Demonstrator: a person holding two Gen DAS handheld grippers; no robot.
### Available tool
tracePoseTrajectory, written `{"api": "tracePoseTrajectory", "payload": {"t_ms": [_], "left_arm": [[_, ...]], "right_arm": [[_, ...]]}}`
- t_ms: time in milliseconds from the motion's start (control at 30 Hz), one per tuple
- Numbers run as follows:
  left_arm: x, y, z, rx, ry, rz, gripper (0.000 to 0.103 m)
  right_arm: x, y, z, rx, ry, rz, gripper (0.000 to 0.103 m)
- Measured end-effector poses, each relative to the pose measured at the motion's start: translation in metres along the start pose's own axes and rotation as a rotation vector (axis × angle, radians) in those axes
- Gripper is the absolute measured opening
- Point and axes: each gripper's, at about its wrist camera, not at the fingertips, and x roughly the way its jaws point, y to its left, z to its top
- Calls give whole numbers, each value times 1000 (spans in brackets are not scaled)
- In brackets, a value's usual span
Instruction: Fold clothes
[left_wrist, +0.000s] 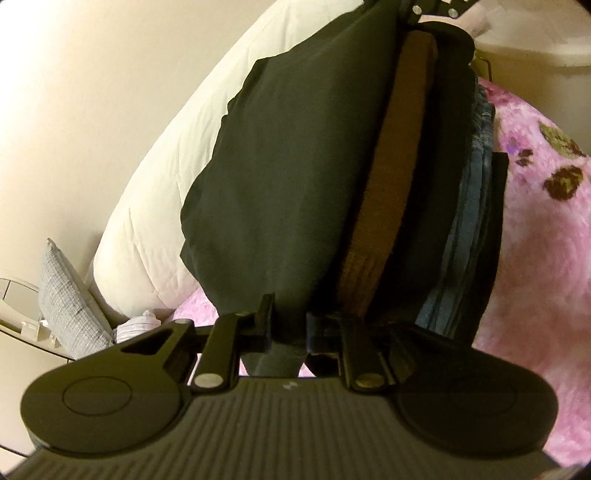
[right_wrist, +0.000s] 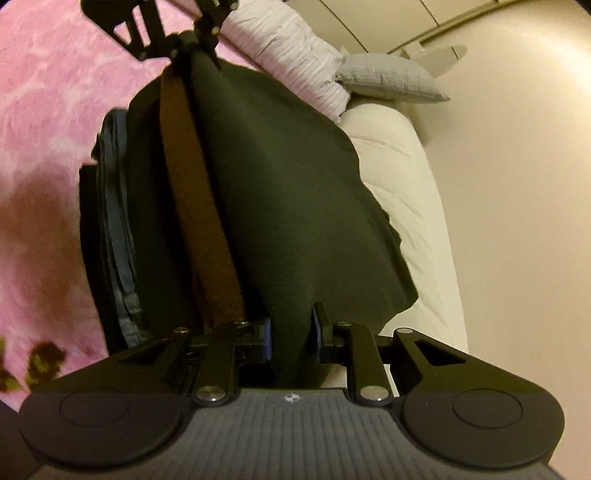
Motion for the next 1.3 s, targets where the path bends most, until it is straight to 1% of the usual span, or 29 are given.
{"api": "tracePoseTrajectory", "payload": {"t_ms": [33,100,167,267,333,367,400,467,500,567,600,633,667,700,767,800,867,900,1000,1167,1233,1300], "left_arm": [[0,0,1,-13,6,0,13],[-15,16,-1,-33,16,1,13],[-14,16,-1,-61,26,3,14],[-20,28,2,-159,40,-8,20],[-32,39,1,-265,49,-15,30],[-38,43,0,-322,51,-19,34],[-46,48,-2,-399,57,-28,39],[-63,52,-7,-543,69,-38,44],[-72,53,-9,-611,77,-42,49],[-89,51,-12,-732,90,-49,62],[-98,49,-12,-787,95,-54,75],[-108,47,-12,-837,94,-57,86],[-117,46,-11,-876,86,-52,91],[-126,44,-11,-913,77,-46,101],[-143,41,-11,-979,68,-41,102],[-150,41,-11,-1004,68,-43,102],[-168,41,-13,-1059,57,-46,102],[-176,41,-15,-1079,52,-55,102],[-199,35,-19,-1108,55,-50,102],[-233,20,-35,-1165,94,-33,102],[-248,16,-40,-1197,90,-55,102],[-263,12,-41,-1210,85,-66,102]], "right_arm": [[0,-1,0,0,-6,-4,23],[0,-1,0,8,-10,-10,24],[-6,0,-3,32,-8,-11,27],[-14,-3,-6,72,-1,-6,28],[-29,-6,-13,118,1,-8,32],[-35,-9,-15,151,3,-6,37],[-41,-11,-18,184,5,-4,40],[-54,-17,-24,273,4,7,45],[-61,-19,-26,321,5,13,46],[-75,-24,-30,428,7,36,53],[-82,-27,-31,487,8,56,55],[-88,-29,-32,545,10,74,61],[-95,-30,-32,617,11,93,67],[-102,-33,-33,685,11,109,69],[-117,-35,-35,814,19,139,80],[-125,-35,-36,878,26,155,81],[-141,-34,-37,973,41,164,89],[-151,-32,-37,1020,50,165,89],[-179,-22,-33,1096,80,173,89],[-217,3,-20,1165,144,175,89],[-229,12,-14,1194,182,180,89],[-245,20,-8,1222,193,176,89]]}}
